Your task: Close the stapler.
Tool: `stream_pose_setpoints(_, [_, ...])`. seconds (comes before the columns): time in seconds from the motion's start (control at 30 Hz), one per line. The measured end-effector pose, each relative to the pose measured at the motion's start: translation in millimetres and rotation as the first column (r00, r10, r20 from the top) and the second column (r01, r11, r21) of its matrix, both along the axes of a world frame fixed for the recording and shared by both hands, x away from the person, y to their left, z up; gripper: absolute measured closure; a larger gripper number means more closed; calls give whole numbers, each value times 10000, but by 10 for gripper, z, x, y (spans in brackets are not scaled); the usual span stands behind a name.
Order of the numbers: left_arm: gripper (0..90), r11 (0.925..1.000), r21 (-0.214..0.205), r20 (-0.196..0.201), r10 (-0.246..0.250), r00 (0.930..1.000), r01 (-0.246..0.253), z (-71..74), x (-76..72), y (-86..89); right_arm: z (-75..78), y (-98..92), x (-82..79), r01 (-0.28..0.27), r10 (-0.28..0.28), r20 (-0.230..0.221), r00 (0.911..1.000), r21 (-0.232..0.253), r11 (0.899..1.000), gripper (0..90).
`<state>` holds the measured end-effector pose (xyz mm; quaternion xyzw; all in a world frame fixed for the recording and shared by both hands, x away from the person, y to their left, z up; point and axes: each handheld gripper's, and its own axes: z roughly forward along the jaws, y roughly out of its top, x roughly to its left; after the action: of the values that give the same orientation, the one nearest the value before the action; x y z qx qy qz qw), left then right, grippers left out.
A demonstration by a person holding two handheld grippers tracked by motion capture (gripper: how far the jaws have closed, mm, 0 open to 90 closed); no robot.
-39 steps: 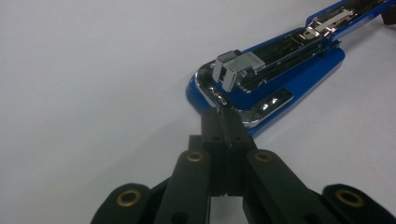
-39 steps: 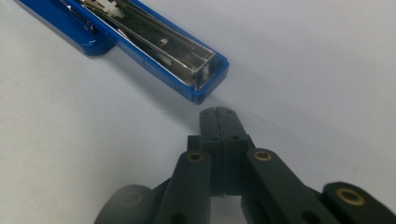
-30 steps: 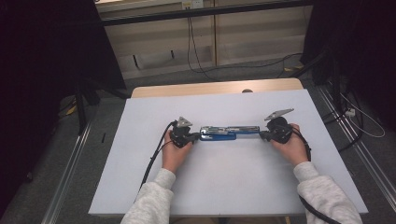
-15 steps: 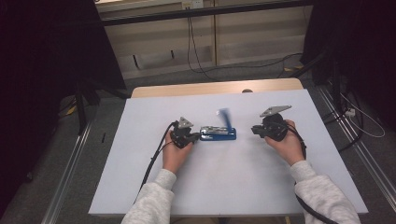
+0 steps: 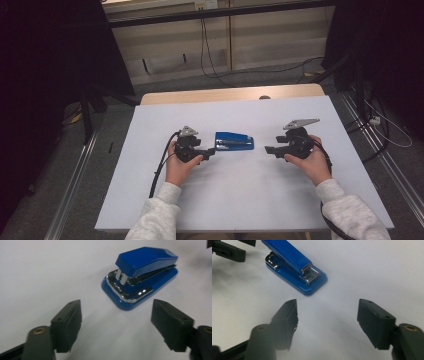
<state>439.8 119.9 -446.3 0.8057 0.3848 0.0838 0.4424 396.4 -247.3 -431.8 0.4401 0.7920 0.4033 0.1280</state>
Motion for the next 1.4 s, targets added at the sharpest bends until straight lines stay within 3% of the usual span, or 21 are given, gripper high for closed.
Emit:
stream_pose_setpoints(0.13, [181, 9982, -578, 11, 172, 9999, -171, 70, -81, 137, 15, -14, -101, -77, 77, 73, 9999, -41, 10000, 238])
stream_pose_setpoints(0.3, [160, 9986, -499, 404, -169, 9990, 189, 139, -178, 236, 34, -19, -206, -254, 255, 175, 9995, -78, 9996, 191])
stream_pose_setpoints(0.63, [118, 9964, -777, 554, -304, 9980, 347, 189, -327, 374, 15, -67, -334, -389, 392, 115, 9992, -202, 9990, 152])
stream_pose_setpoints(1.0, [107, 9960, -831, 710, -277, 9971, 336, 206, -504, 564, 29, -102, -532, -541, 546, 168, 9984, -281, 9981, 121])
stream_pose_setpoints(1.17, [101, 9976, -588, 709, -330, 9969, 372, 194, -595, 658, 9, -116, -614, -536, 538, 53, 9985, -330, 9980, 107])
stream_pose_setpoints(1.23, [94, 9984, -425, 880, -339, 9955, 378, 195, -639, 694, 11, -119, -642, -560, 561, 40, 9984, -306, 9980, 107])
stream_pose_setpoints(1.4, [94, 9981, -503, 837, -324, 9960, 367, 184, -729, 798, 30, -141, -723, -632, 637, 132, 9979, -342, 9974, 107])
